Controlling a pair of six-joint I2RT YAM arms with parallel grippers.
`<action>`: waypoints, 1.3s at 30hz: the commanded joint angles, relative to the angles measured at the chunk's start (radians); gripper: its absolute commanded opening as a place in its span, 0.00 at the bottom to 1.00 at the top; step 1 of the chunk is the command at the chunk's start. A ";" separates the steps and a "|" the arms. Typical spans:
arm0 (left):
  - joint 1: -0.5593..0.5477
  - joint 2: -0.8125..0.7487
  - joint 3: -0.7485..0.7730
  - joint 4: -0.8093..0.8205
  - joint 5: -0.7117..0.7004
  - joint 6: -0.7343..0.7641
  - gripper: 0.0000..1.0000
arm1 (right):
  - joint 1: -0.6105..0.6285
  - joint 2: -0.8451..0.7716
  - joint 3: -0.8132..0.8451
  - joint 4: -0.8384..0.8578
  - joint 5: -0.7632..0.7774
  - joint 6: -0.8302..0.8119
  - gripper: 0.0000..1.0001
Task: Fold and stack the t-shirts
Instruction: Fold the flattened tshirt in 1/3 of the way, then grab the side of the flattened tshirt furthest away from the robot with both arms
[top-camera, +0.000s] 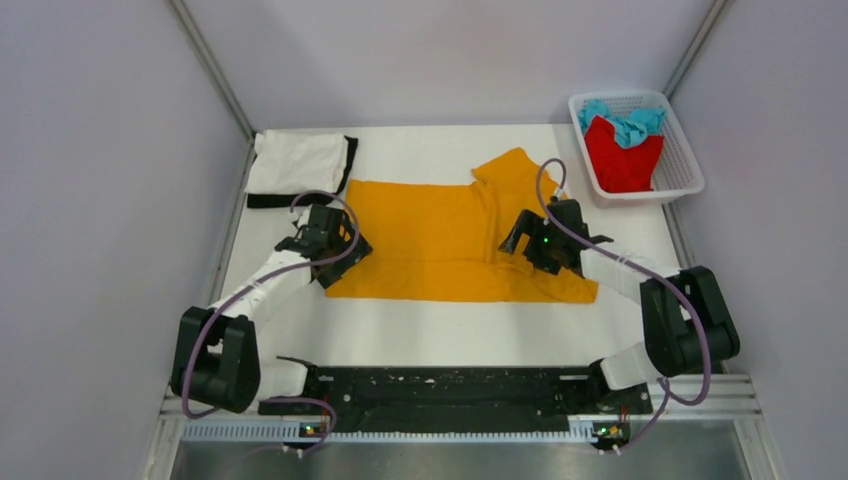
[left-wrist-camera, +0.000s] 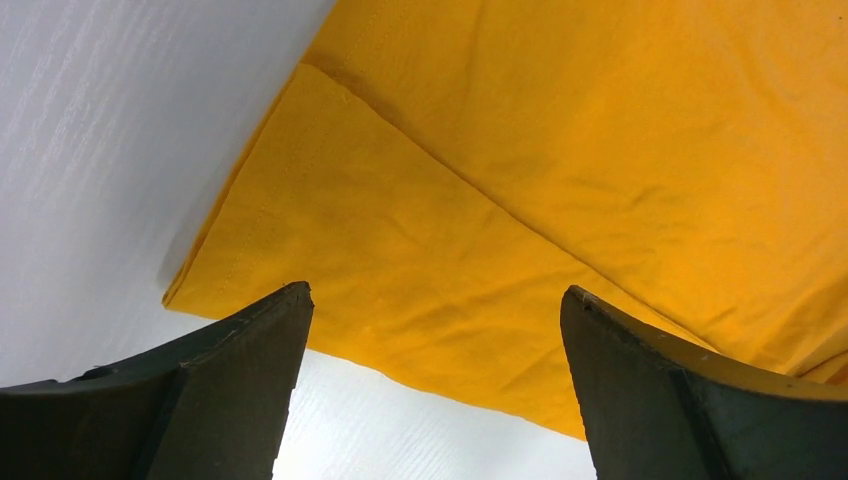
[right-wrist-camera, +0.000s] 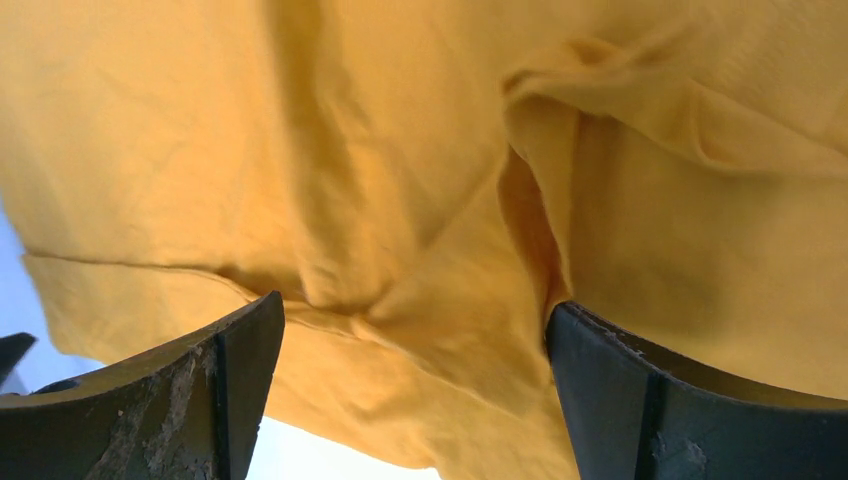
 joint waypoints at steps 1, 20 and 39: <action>0.001 0.011 0.011 0.022 -0.007 0.012 0.99 | 0.015 0.045 0.091 0.134 -0.048 0.062 0.99; 0.000 0.207 0.184 0.093 0.130 0.064 0.99 | 0.021 0.057 0.165 -0.067 0.230 0.027 0.99; -0.042 0.046 -0.209 0.090 0.185 -0.005 0.96 | 0.009 -0.520 -0.356 -0.287 0.259 0.198 0.99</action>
